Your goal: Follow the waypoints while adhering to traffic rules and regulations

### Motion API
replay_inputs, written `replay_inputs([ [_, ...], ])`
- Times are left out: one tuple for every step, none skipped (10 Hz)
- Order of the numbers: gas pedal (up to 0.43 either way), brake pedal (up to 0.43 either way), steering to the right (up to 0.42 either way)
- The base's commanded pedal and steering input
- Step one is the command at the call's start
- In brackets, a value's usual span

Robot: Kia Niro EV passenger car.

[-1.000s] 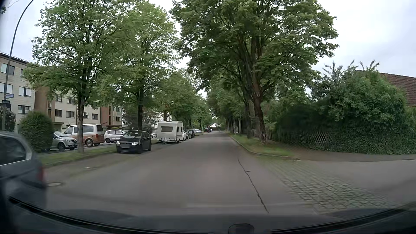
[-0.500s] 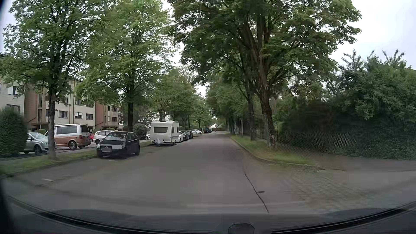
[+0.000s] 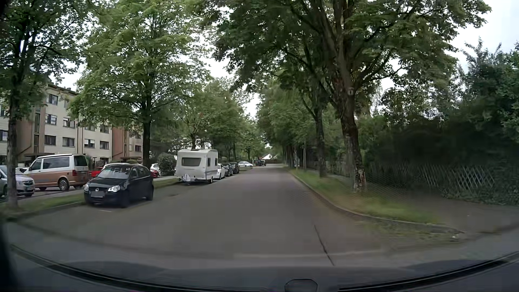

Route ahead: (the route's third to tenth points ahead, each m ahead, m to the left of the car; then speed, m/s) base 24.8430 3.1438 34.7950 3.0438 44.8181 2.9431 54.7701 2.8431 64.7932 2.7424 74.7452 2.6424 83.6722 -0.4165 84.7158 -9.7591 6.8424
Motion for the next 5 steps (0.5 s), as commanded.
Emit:
replay_inputs([
  [0.177, 0.000, -0.004],
  [0.177, 0.000, -0.004],
  [0.177, 0.000, -0.004],
  [0.177, 0.000, -0.004],
  [0.177, 0.000, -0.004],
])
